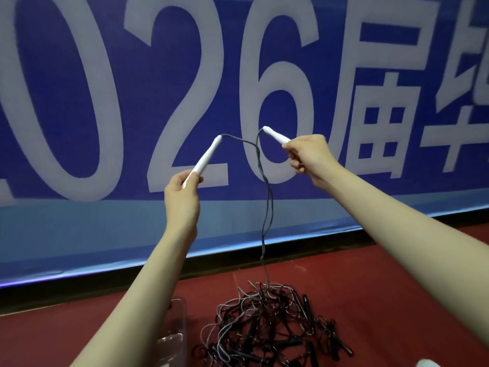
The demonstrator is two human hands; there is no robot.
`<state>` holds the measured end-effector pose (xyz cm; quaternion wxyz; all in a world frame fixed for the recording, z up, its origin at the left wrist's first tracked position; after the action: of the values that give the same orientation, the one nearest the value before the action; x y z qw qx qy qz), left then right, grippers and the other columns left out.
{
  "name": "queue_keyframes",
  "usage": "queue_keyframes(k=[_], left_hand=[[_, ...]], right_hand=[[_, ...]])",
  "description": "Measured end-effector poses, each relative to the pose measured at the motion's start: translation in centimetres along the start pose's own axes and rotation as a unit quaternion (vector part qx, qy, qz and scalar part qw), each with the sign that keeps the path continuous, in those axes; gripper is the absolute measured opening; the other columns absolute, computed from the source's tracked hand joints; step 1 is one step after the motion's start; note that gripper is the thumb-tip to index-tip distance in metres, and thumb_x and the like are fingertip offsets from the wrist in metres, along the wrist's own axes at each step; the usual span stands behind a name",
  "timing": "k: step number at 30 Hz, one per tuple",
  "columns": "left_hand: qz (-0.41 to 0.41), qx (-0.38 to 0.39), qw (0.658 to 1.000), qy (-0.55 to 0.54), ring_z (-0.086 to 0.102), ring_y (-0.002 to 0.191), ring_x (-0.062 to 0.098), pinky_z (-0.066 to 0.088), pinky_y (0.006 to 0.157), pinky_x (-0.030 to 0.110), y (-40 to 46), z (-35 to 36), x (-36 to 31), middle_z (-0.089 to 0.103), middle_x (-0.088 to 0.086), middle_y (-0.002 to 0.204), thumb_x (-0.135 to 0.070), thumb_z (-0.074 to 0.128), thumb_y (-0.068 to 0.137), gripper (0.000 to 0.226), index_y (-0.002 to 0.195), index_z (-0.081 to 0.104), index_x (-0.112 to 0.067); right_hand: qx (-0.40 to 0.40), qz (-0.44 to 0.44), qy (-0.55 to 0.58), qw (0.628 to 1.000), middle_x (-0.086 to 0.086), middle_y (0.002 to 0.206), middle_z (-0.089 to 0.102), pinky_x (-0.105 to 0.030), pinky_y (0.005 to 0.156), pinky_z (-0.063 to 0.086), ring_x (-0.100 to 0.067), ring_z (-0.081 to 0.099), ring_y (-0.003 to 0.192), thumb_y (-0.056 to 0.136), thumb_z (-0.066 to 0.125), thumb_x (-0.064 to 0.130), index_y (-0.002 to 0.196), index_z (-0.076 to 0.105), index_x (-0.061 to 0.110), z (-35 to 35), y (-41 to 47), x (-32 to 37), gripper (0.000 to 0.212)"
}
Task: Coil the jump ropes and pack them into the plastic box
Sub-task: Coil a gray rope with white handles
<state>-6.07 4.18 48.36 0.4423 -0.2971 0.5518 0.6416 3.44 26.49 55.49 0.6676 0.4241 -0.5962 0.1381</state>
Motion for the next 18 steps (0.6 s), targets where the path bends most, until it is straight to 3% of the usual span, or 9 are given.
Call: queue_keyframes(k=[4,9,15,18], left_hand=[[0.046,-0.036,0.998,-0.016,0.047,0.07,0.004,0.039,0.054,0.007,-0.4,-0.7,-0.4,0.06,-0.004,0.087,-0.023,0.064,0.091,0.009,0.1,0.064,-0.018],[0.1,-0.02,0.993,-0.062,0.051,0.073,0.003,0.042,0.064,0.011,-0.7,-0.3,-0.4,0.06,-0.006,0.085,-0.014,0.069,0.088,0.01,0.094,0.065,-0.021],[0.126,0.036,0.991,-0.034,0.059,0.087,0.001,0.045,0.076,0.014,-1.3,1.5,1.8,0.066,-0.008,0.099,-0.007,0.065,0.09,0.017,0.094,0.062,-0.024],[0.145,0.118,0.982,-0.037,0.063,0.102,0.002,0.047,0.086,0.015,-1.6,2.8,3.0,0.068,0.002,0.11,-0.009,0.058,0.095,0.012,0.096,0.058,-0.021]], right_hand=[[0.037,0.045,-0.029,0.998,-0.006,0.063,0.052,-0.021,0.041,0.034,-0.012,0.043,0.045,0.089,0.061,0.008,0.084,0.064,0.002,-0.7,-1.1,-0.8,0.009],[0.058,0.114,-0.046,0.991,-0.005,0.064,0.057,-0.022,0.045,0.04,-0.013,0.049,0.052,0.088,0.063,0.013,0.095,0.068,-0.002,-2.0,-2.1,-3.2,0.017],[0.108,0.202,0.039,0.973,-0.006,0.063,0.05,-0.021,0.043,0.034,-0.012,0.043,0.048,0.089,0.053,0.007,0.099,0.063,-0.005,-1.6,-1.6,-7.4,0.018],[0.135,0.247,0.105,0.954,-0.005,0.063,0.047,-0.02,0.041,0.033,-0.011,0.041,0.048,0.091,0.048,0.007,0.095,0.06,-0.004,-1.2,-1.8,-9.9,0.017]])
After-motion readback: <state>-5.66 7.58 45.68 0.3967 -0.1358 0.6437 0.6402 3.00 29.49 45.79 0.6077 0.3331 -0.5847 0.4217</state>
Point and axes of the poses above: each hand's wrist, its own y-axis towards the middle knuckle, its own z-axis out of the palm, x = y × z, the point moved 3 cm from there along y, towards the middle knuckle
